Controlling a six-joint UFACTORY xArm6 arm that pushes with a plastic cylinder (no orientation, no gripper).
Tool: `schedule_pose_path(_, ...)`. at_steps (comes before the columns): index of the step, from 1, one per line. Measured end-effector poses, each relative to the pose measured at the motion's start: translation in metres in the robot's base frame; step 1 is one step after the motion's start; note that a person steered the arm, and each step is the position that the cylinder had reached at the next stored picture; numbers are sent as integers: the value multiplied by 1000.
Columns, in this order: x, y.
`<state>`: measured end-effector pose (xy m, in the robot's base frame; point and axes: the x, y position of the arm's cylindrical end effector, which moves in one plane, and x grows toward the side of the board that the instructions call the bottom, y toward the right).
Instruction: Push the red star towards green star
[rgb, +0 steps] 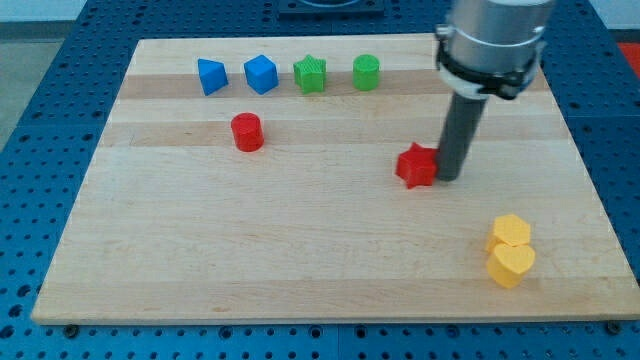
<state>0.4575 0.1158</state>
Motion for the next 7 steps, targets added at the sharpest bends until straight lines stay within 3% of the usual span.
schedule_pose_path(4,7,-122)
schedule_pose_path(7,-18,-127)
